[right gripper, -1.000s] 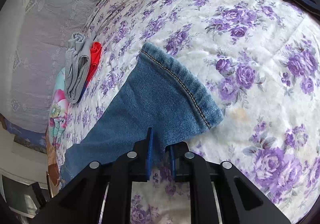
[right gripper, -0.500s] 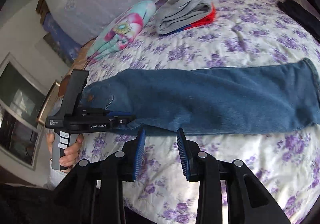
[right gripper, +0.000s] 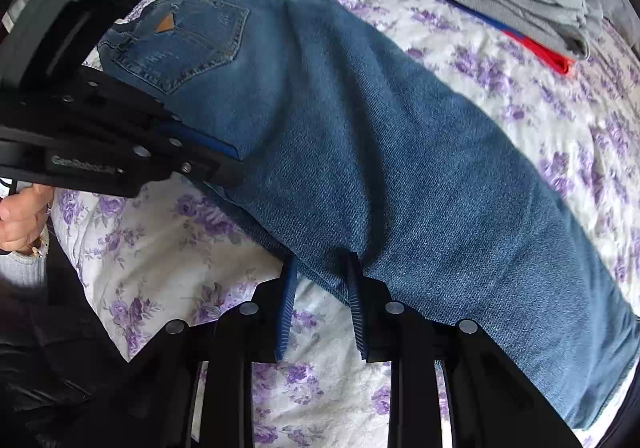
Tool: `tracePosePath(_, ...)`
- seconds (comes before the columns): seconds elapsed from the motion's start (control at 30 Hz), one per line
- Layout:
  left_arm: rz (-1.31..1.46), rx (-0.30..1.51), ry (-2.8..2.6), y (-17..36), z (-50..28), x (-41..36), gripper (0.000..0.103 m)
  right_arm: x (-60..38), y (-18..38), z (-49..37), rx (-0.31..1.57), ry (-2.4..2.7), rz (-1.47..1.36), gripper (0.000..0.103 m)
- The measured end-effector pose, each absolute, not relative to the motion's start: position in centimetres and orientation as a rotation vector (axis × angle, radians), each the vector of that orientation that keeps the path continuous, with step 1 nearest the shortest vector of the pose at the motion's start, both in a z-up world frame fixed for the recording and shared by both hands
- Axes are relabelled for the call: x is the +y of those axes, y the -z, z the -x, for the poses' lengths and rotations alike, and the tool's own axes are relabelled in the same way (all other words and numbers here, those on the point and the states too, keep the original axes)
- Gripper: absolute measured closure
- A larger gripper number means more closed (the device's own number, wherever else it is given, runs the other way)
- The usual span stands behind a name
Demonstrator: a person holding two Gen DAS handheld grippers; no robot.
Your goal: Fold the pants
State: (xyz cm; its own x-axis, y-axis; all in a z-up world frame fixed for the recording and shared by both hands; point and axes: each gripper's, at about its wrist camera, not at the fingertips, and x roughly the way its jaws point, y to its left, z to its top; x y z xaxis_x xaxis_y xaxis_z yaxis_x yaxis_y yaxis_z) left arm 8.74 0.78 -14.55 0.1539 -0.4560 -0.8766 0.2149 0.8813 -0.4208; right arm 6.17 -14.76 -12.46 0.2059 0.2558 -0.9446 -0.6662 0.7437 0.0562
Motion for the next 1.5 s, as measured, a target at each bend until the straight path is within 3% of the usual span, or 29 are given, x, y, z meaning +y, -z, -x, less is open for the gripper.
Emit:
tracePosePath(0.23, 0.156, 1.264, 0.422, 12.1, -8.5, 1.9, 0.09, -15.0, 10.9, -8.6, 1.37, -0.714, 0.299, 0.075)
tracePosePath(0.43, 0.201, 1.29, 0.399, 14.4, -8.6, 3.2, 0.092, -12.4, 4.4, -16.0, 1.199, -0.764, 0.19, 0.073)
tracePosePath(0.6, 0.231, 1.273, 0.409, 14.6, -7.7, 4.0, 0.092, -8.0, 5.5, -23.4, 1.146, -0.679, 0.306, 0.081)
tracePosePath(0.7, 0.239, 1.273, 0.421, 14.6, -7.8, 4.4, 0.092, -7.3, 8.0, -25.4, 1.247, -0.721, 0.31, 0.081)
tracePosePath(0.83, 0.239, 1.286, 0.445, 14.6, -7.9, 4.6, 0.092, -6.9, 10.2, -24.1, 1.346, -0.82, 0.308, 0.081)
tracePosePath(0.93, 0.237, 1.288, 0.465, 14.6, -8.2, 4.8, 0.092, -6.6, 9.6, -21.5, 1.323, -0.914, 0.318, 0.089)
tracePosePath(1.17, 0.222, 1.293, 0.496, 14.6, -8.7, 5.1, 0.092, -4.7, 9.7, -20.2, 1.205, -0.966, 0.391, 0.091)
tracePosePath(1.5, 0.223, 1.279, 0.513, 14.5, -8.5, 5.3, 0.092, -5.6, 9.4, -24.9, 1.287, -0.993, 0.066, 0.091)
